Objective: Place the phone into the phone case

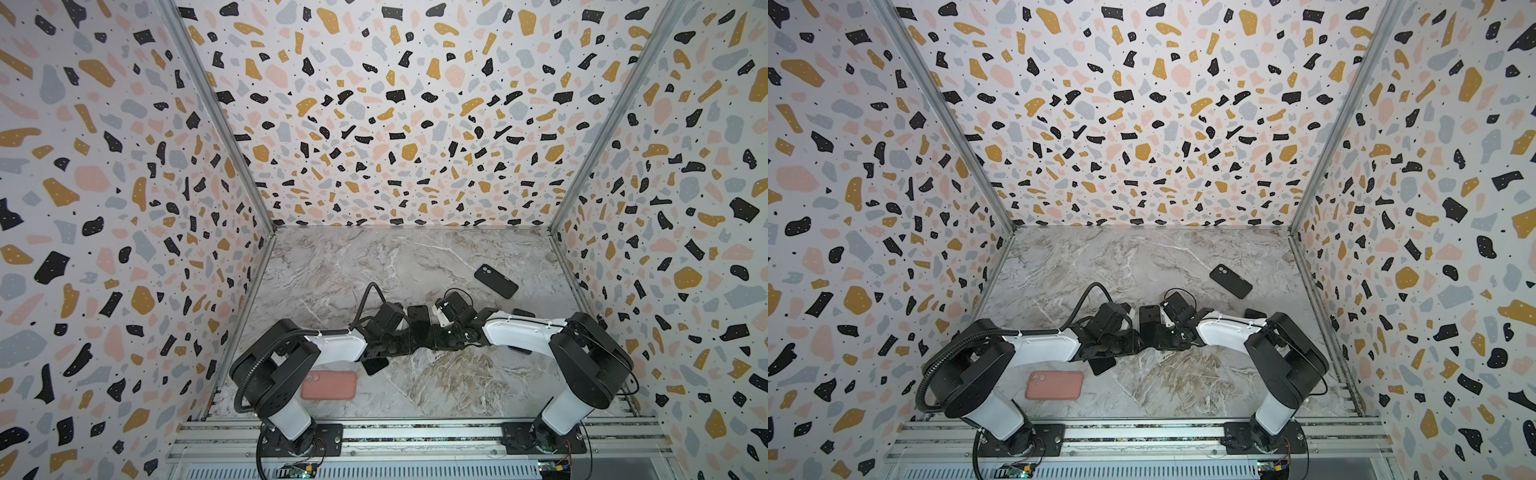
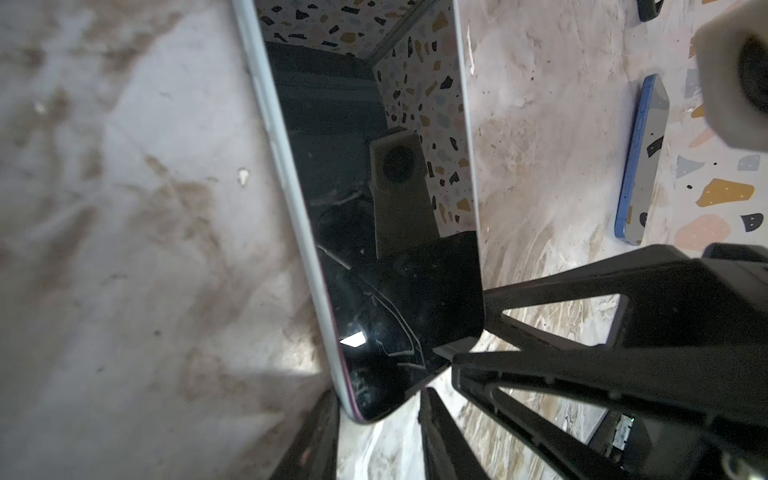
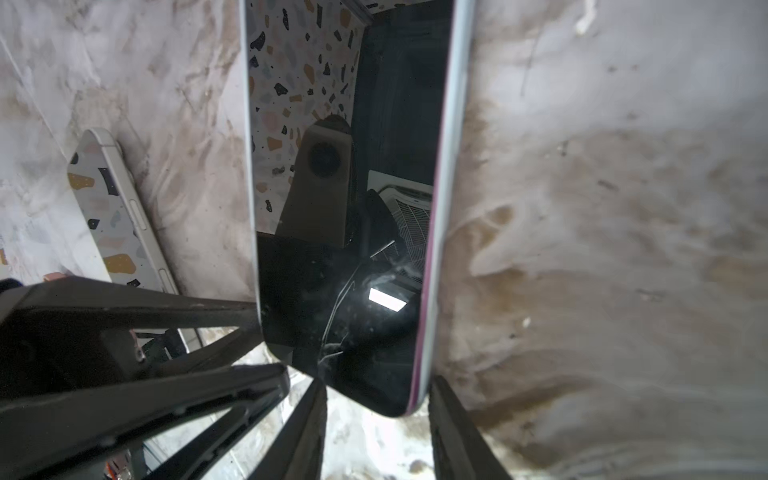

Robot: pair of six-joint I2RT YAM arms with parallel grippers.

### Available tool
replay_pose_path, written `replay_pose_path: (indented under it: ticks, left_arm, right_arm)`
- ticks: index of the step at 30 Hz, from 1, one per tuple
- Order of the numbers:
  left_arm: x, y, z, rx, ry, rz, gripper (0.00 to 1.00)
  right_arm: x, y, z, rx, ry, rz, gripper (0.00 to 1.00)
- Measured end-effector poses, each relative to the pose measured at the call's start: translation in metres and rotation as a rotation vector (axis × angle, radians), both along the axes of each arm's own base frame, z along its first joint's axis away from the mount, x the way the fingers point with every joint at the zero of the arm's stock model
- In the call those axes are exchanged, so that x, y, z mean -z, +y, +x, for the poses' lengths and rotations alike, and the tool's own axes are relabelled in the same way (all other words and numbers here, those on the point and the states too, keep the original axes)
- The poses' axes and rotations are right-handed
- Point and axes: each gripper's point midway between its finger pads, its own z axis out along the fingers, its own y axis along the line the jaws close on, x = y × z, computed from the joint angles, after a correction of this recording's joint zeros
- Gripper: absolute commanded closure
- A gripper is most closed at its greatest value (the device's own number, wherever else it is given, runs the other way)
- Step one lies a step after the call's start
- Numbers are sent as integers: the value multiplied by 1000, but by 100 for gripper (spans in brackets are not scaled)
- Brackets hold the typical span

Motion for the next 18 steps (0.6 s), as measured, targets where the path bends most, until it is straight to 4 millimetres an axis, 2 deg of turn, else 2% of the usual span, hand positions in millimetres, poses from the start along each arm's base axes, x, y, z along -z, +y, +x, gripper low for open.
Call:
replay_pose_path:
  ticks: [18]
  left_arm:
    - [3,1,2,-9,-11,3,72]
  right_arm:
    - [3,-3,2,14,-13,-26,69]
